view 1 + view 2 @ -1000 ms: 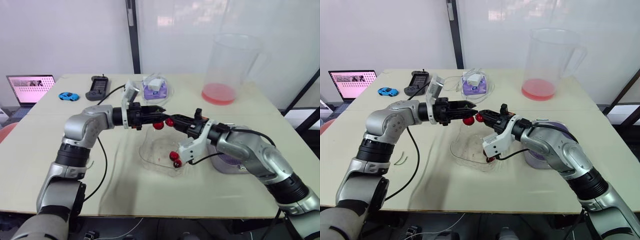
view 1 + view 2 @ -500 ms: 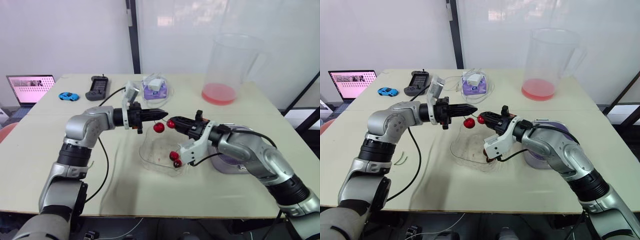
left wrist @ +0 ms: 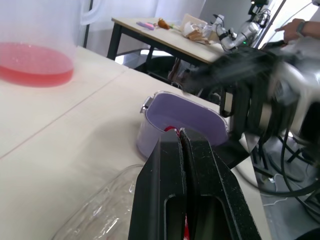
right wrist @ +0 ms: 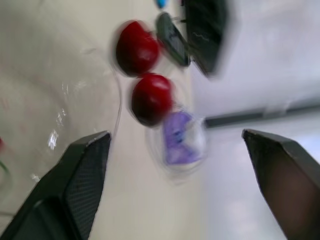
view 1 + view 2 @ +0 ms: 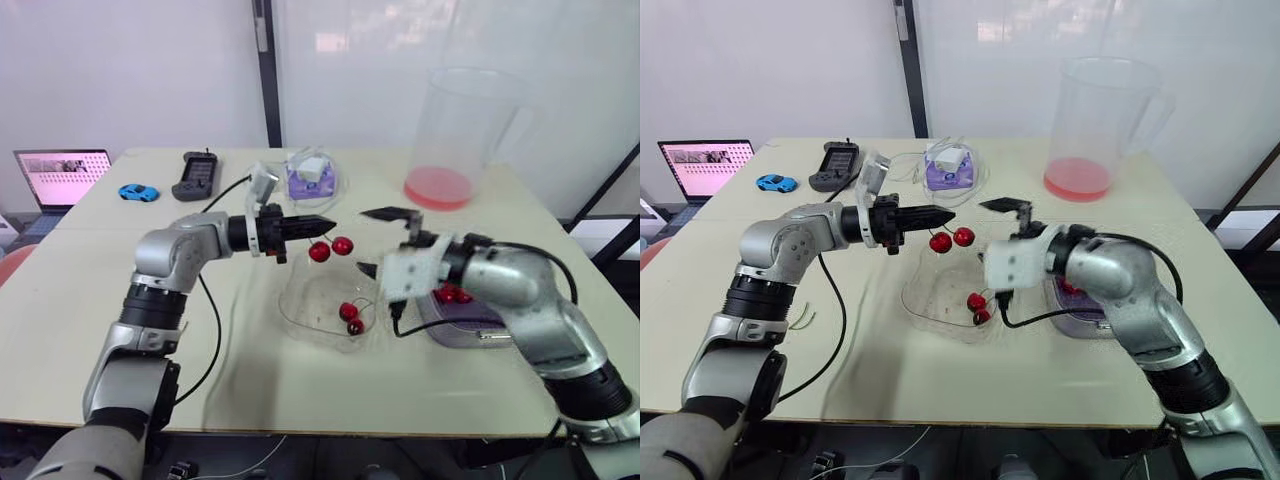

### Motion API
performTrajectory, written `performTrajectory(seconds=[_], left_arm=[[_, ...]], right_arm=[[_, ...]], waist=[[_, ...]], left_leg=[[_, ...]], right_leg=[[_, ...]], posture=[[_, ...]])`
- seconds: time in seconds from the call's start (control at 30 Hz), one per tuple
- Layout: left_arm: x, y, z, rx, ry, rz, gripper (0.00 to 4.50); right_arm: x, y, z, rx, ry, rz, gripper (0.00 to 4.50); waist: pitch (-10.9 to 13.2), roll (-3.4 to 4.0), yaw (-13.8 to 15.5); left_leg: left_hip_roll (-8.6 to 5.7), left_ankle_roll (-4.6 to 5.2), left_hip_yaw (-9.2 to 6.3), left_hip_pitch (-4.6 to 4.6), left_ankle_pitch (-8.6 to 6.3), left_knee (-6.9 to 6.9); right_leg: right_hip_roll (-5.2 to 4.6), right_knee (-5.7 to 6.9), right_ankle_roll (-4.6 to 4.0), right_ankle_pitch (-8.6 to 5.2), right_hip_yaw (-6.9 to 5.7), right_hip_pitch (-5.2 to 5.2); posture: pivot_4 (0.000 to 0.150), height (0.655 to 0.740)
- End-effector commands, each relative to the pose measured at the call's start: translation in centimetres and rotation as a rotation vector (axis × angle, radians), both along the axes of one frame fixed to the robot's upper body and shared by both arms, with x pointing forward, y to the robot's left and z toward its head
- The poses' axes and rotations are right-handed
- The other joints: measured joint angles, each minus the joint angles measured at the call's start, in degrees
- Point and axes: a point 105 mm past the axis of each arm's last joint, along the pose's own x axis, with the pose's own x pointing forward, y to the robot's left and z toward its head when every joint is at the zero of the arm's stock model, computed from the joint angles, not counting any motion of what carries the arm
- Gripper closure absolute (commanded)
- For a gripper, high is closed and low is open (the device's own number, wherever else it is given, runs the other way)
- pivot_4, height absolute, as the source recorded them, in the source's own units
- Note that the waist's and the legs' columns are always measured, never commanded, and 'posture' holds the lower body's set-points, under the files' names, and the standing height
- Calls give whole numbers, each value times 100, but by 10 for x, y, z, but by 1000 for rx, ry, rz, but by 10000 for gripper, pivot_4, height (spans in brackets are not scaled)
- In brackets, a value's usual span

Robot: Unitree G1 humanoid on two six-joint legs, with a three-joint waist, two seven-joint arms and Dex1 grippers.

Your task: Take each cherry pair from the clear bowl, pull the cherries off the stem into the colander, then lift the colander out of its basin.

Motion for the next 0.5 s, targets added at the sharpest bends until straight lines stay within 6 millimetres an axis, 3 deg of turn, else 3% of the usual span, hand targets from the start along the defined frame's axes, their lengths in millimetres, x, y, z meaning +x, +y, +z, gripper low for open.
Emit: performTrajectory(seconds=[0.03, 0.13, 0.2, 0.5], left_arm=[[-12, -2, 18, -26, -78, -62, 45000], [-20, -3, 21, -42, -85, -102, 45000], [-24, -4, 24, -62, -92, -120, 45000], [-43, -5, 26, -69, -122, -191, 45000]], right_arm=[[-22, 7, 37, 346, 291, 156, 1240], [-39, 15, 37, 387, 619, 300, 1240], [-37, 15, 39, 438, 768, 291, 1240], [-22, 15, 20, 358, 865, 217, 1240]], waist=[[0, 2, -13], [0, 3, -6], [0, 3, -6], [0, 2, -7]], left_leg=[[1, 0, -1, 3, 0, 0], [2, 6, -6, 7, -3, -3], [1, 14, -5, 7, -8, -4], [0, 27, -3, 5, -15, -3]], right_leg=[[1, 4, 0, 0, 0, 0], [4, 16, -2, -1, -3, -2], [2, 15, -2, -1, -3, -1], [3, 14, -1, -1, -2, -6]], posture=[[1500, 7332], [1500, 7332], [1500, 7332], [1500, 7332]])
